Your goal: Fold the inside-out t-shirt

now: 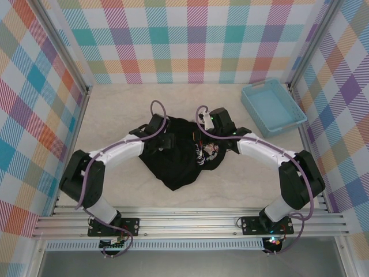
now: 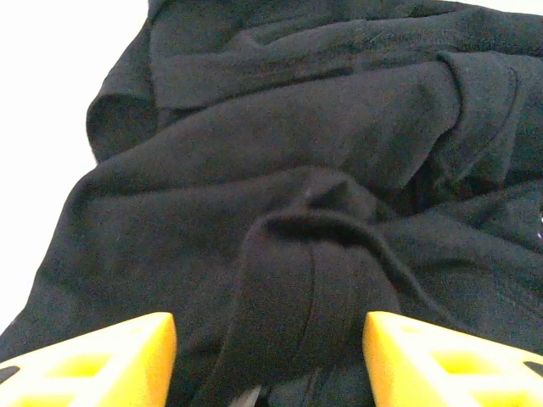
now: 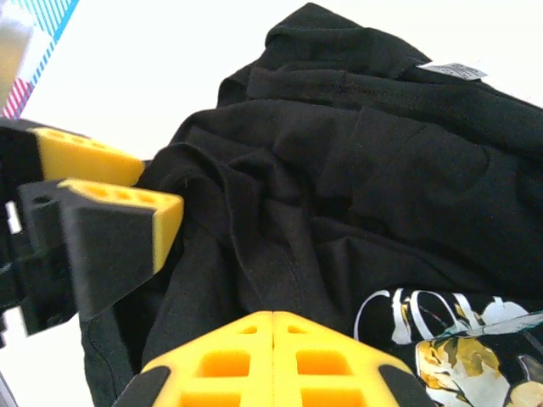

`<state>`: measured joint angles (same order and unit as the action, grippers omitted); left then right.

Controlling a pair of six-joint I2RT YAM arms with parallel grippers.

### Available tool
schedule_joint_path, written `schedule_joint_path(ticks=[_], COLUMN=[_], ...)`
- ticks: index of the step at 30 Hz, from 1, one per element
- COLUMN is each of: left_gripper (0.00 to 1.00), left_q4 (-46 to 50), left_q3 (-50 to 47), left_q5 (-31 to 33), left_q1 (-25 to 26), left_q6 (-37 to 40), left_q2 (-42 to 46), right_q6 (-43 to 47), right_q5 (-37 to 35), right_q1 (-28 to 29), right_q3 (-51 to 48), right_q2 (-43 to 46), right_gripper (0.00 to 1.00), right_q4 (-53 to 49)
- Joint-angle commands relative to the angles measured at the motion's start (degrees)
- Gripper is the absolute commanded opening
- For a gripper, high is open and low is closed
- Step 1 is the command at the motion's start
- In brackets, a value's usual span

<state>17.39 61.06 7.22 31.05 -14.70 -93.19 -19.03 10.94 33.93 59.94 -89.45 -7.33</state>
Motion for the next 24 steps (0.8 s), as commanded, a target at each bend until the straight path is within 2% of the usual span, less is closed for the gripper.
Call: schedule_joint_path(ticks=[1,3,5,8,12,15,19,24], left_gripper=[0.47,0.30,0.17,0.04,0.01,0.00,0.00,0.00], left_q4=[-3.21,-4.05,-4.73,-8.23,-18.45,-25.07,-25.25,-23.19], left_q3=[3.25,3.84,4.00,2.17,-2.64,-5.04,-3.72,-1.86], left_q5=[-3.20,-3.45,-2.45,-2.08,-7.76,-13.19,-15.80,-15.51], left_q1=[-0.67,-0.64,-0.64,-0.64,-0.73,-1.41,-2.46,-2.66], left_q6=[1.42,1.73,2.66,4.75,7.62,7.83,8.37,7.45], left_q2=[-2.53,-2.51,-0.77,5.47,18.54,25.78,28.43,28.58], right_q6=[0.61,0.67,0.87,1.91,3.89,5.71,6.05,7.71], right_q5=[0.02,-0.12,-0.39,-1.80,-2.69,-0.14,7.44,14.27], right_q1=[-0.45,-0.62,-0.95,-1.80,-3.35,-3.37,-3.35,-2.91], right_q3=[-0.88,-1.12,-1.40,-1.49,-1.37,0.16,0.51,-1.12], right_q2=[1.84,2.04,2.58,4.27,7.19,7.16,6.20,7.69], right_gripper=[0.03,0.03,0.03,0.03,0.05,0.15,0.30,0.42], right_q4=[0.44,0.13,-0.41,-1.45,-1.30,-1.17,1.97,5.32])
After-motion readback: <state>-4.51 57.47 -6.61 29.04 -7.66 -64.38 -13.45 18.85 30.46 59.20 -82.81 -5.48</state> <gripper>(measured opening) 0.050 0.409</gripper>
